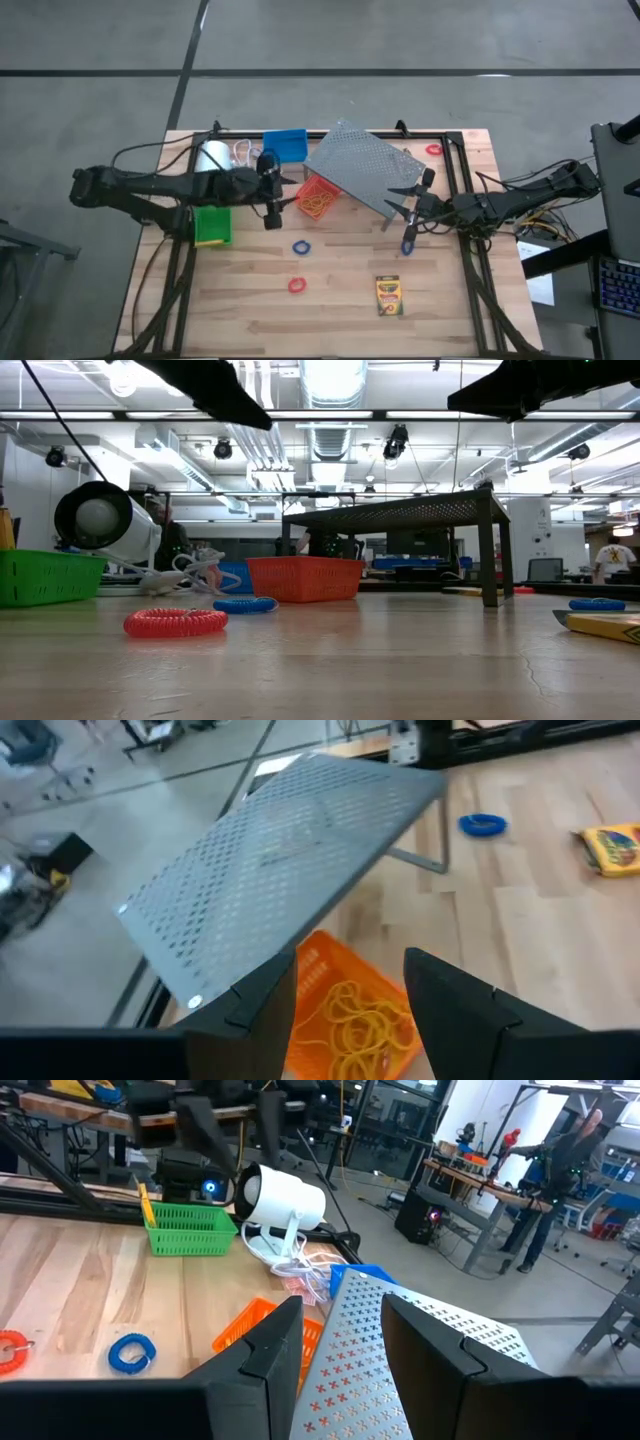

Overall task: Pick & Place Office Desk Supplies
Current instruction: Put the crayon box into the green bin

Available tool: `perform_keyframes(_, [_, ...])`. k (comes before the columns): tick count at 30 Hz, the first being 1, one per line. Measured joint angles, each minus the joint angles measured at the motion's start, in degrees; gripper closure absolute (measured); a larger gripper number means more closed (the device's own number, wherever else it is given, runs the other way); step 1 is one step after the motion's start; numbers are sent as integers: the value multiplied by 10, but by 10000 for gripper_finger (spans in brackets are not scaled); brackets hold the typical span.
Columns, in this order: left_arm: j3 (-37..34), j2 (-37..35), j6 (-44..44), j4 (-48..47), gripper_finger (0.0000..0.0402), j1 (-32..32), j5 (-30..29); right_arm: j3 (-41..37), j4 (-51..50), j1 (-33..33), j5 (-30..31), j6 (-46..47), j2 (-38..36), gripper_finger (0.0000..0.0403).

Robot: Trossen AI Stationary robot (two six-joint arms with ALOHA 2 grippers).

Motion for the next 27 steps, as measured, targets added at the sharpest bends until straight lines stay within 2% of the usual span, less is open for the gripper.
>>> perform_keyframes(9, [0,4,13,25,213,150,81,0,2,0,0,1,0,266])
perform_keyframes(15, [0,4,82,64,213,161,82,0,41,0,-40,54,0,266])
perform_keyframes(18, [0,4,129,94,213,162,80,0,72,0,-41,56,0,266])
perform_keyframes(27, [0,4,114,92,213,161,81,0,89,0,-80,89,0,266])
